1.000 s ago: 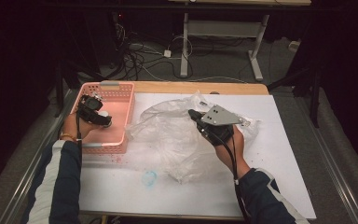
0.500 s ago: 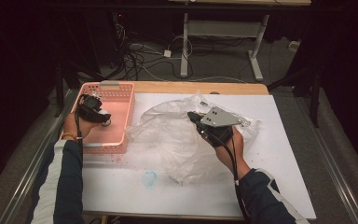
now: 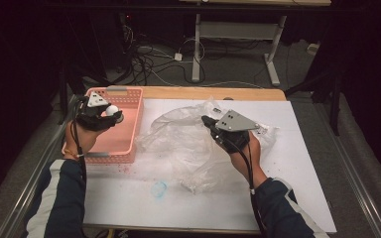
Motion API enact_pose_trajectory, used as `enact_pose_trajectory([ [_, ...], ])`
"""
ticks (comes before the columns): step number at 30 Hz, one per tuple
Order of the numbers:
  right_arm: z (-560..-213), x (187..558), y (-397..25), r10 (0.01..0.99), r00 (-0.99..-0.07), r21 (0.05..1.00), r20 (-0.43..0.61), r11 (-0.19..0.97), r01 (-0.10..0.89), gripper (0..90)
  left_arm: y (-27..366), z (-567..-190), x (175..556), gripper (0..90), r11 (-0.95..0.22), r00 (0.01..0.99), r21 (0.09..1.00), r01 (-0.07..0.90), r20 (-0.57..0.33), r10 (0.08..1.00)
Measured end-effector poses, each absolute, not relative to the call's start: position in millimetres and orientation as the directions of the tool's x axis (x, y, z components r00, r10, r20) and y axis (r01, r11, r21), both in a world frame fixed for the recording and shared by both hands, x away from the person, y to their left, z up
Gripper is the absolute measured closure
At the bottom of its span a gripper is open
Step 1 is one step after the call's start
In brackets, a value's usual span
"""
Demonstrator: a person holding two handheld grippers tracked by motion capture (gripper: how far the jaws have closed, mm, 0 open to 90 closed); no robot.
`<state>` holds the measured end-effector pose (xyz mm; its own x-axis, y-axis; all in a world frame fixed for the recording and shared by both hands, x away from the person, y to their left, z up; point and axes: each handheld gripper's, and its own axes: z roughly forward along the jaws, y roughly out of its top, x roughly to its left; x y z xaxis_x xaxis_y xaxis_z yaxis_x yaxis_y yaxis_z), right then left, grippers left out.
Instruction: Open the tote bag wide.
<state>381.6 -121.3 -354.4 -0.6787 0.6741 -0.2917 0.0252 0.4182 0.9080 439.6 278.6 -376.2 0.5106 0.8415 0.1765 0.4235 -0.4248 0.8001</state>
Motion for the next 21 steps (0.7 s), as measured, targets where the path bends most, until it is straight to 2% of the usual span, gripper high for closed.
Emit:
enact_pose_trajectory([
  [4,-357,384,-119,0.676,-0.675,0.903,-0.296,0.428,0.033,90.0,264,-370,412,48.2,-0.398,0.563,0.860,0.319,0.166,0.810],
  [11,-364,392,-123,0.698,-0.666,0.909,-0.264,0.411,0.070,90.0,237,-356,378,48.2,-0.421,0.652,0.884,0.203,0.199,0.731],
  [13,-369,396,-123,0.703,-0.673,0.911,-0.232,0.399,0.102,90.0,232,-356,374,48.2,-0.431,0.659,0.882,0.192,0.210,0.722],
  [21,-376,401,-120,0.697,-0.676,0.898,-0.239,0.423,0.118,90.0,191,-362,366,48.2,-0.487,0.735,0.862,0.139,0.239,0.634],
])
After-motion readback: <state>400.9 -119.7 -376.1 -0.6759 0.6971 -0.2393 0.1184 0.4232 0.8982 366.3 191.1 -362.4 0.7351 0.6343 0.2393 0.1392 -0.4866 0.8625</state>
